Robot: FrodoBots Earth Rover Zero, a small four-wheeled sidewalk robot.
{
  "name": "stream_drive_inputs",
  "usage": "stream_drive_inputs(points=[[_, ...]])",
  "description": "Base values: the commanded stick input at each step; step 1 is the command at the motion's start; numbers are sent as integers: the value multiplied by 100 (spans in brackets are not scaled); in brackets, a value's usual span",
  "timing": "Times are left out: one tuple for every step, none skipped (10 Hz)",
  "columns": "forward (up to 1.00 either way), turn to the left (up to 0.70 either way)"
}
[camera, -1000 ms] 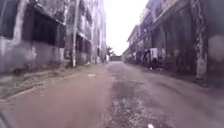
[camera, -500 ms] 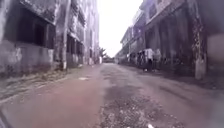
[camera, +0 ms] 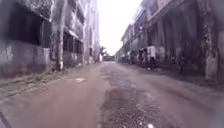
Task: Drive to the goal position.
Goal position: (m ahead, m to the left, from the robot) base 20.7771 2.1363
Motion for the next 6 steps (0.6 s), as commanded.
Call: stream_drive_inputs(points=[[70,0],[70,0],[70,0],[70,0],[70,0],[70,0]])
